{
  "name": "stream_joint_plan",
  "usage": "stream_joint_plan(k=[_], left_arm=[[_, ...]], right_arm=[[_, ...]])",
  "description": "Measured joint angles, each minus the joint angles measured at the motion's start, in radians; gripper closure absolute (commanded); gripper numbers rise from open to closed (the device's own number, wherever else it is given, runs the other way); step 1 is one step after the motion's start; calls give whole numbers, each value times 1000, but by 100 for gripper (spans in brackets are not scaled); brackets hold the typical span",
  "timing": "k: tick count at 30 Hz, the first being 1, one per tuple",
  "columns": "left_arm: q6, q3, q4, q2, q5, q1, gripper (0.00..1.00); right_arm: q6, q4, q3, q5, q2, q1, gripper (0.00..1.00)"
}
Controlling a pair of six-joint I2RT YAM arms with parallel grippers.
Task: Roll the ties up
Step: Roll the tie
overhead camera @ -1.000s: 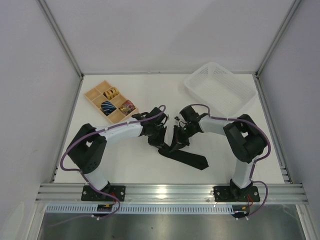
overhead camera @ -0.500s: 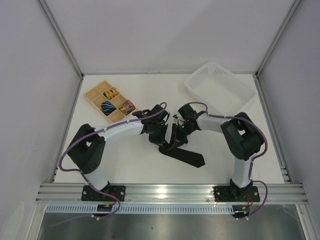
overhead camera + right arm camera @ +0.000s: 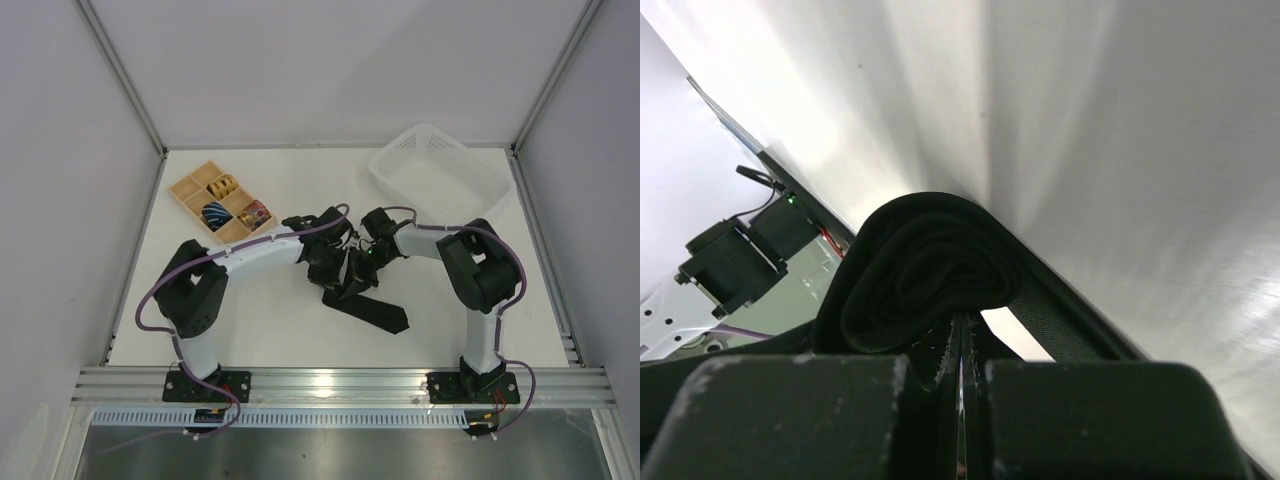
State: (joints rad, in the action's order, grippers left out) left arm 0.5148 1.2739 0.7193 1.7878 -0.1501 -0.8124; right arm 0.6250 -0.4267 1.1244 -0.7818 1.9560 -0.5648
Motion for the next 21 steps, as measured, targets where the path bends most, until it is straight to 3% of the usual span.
stream_joint_plan(k=[18, 21], left_arm=[[-18, 153, 53, 125, 8, -59, 100], [-19, 166, 53, 140, 1, -70, 92]], right_arm=[[-31, -25, -40, -29, 2, 74, 100], [-35, -24, -53, -32, 2, 82, 100]])
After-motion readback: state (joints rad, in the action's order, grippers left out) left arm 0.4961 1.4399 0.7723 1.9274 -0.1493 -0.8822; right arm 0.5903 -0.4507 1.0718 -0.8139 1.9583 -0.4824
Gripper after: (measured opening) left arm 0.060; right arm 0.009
